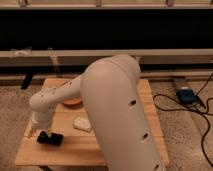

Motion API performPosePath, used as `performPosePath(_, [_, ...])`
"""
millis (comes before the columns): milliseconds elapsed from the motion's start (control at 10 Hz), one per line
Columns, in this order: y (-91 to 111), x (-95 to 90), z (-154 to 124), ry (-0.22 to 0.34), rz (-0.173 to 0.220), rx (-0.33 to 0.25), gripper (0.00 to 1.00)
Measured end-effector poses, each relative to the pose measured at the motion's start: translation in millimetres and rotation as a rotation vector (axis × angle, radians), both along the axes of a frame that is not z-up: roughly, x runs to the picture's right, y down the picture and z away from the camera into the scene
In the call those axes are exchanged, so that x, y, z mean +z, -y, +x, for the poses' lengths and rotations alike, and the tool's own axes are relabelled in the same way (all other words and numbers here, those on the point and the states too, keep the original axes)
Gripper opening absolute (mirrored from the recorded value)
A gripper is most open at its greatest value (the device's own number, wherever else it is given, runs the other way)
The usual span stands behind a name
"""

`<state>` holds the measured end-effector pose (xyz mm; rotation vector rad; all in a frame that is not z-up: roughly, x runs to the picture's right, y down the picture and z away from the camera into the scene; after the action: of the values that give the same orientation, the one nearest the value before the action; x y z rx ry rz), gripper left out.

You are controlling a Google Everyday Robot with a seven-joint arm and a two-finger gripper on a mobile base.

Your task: Push the eraser across the table

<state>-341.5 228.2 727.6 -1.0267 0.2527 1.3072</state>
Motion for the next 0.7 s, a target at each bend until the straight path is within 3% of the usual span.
performPosePath(300, [13, -3.3, 10, 0.003, 0.044, -0.035, 0.65])
performPosePath(700, [16, 12.2, 48, -0.053, 0.065, -0.088, 0.65])
